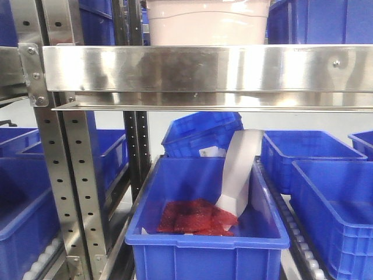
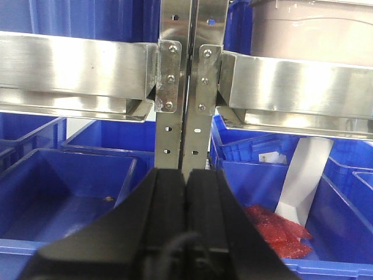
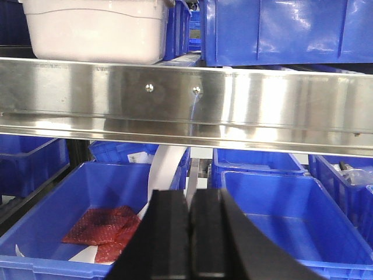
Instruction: Grab white bin and place on right shelf
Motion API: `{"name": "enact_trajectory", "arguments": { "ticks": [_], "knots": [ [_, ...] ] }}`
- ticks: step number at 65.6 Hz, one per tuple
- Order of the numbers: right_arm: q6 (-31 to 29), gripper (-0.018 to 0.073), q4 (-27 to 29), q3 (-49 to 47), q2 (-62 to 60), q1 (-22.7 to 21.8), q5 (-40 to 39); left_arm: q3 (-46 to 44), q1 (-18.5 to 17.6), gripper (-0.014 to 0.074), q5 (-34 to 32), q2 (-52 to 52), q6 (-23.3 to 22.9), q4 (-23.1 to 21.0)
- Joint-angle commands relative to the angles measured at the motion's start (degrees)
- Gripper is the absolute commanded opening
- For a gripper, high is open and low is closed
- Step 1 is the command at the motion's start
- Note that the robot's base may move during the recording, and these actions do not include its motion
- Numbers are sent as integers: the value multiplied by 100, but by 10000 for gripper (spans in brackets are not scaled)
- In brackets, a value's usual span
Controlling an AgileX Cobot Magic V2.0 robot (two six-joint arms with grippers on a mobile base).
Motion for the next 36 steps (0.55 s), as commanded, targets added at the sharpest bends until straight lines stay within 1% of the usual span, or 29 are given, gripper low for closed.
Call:
{"name": "enact_trajectory", "arguments": {
  "ticks": [1, 36],
  "knots": [
    [-39, 28, -36, -7, -97, 12, -495, 4, -40, -126, -464, -66, 22, -35],
    [-39, 28, -36, -7, -97, 12, -495, 4, -40, -126, -464, -66, 22, -35]
  ]
}}
